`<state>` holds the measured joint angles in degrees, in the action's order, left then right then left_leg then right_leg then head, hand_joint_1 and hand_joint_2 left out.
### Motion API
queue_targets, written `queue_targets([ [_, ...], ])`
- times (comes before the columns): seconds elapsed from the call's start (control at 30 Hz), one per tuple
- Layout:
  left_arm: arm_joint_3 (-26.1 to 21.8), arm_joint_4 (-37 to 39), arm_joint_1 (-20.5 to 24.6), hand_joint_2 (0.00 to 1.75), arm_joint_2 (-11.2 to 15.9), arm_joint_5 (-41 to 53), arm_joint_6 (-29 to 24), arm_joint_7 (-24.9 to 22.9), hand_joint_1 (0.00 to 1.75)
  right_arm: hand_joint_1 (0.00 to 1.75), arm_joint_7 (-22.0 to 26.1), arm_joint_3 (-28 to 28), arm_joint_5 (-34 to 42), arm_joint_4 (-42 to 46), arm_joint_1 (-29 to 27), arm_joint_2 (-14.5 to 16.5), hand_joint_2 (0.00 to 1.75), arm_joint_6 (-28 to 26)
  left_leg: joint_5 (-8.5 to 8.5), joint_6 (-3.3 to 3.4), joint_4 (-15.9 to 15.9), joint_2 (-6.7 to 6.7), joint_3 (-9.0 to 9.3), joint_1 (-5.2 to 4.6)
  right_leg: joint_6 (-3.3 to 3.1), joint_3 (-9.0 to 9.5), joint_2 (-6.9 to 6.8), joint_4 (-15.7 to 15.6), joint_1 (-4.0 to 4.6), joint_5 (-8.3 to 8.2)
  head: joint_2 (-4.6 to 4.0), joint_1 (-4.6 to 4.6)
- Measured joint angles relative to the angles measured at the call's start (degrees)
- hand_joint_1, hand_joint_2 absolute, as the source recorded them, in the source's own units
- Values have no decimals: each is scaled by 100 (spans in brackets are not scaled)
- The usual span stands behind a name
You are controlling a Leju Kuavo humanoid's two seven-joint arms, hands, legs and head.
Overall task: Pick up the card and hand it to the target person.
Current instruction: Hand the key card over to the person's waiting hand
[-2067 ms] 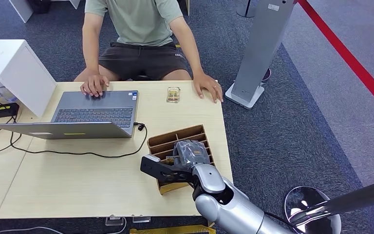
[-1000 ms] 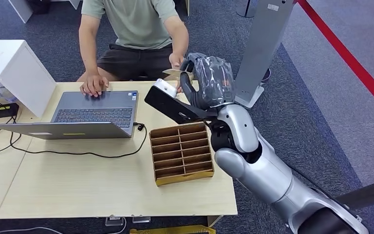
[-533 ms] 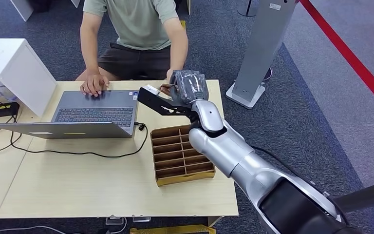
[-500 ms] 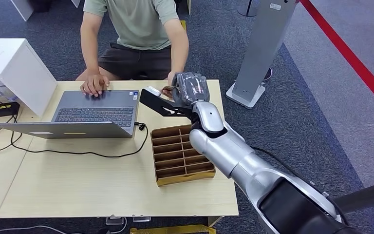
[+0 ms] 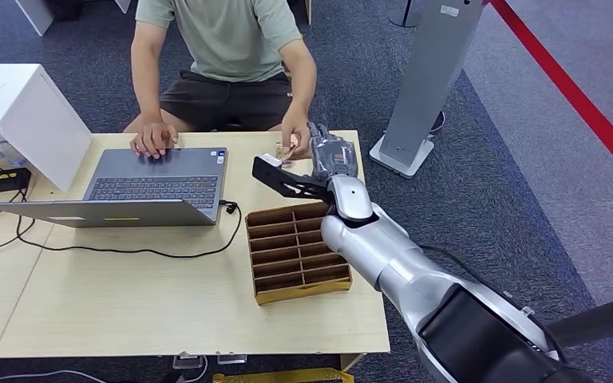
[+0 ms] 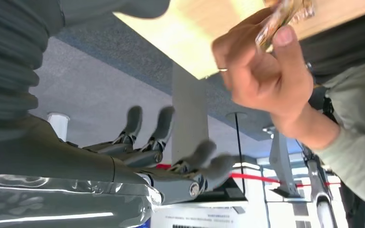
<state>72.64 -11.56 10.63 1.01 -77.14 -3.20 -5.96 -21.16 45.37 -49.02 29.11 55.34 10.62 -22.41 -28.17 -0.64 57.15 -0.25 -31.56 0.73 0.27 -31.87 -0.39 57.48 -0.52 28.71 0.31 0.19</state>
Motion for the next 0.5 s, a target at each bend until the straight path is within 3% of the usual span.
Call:
queue_targets([
  [0.27,79,0,0,0,-1,-58,-6,2,0,0,-29,-13,-61,403,420,-110,175,-213,0,0,1,4,2,0,0,0,3,0,0,0,0,2],
  [0.4,102,0,-72,0,2,-188,-19,-2,0,0,-277,-121,148,1626,424,-447,175,743,0,0,2,7,5,0,0,0,8,-1,0,0,0,4],
  [0.5,102,0,-159,0,12,-310,-21,77,0,0,-118,-205,613,2636,250,-766,175,1445,-2,0,3,8,8,0,0,-1,8,-3,0,0,0,3],
])
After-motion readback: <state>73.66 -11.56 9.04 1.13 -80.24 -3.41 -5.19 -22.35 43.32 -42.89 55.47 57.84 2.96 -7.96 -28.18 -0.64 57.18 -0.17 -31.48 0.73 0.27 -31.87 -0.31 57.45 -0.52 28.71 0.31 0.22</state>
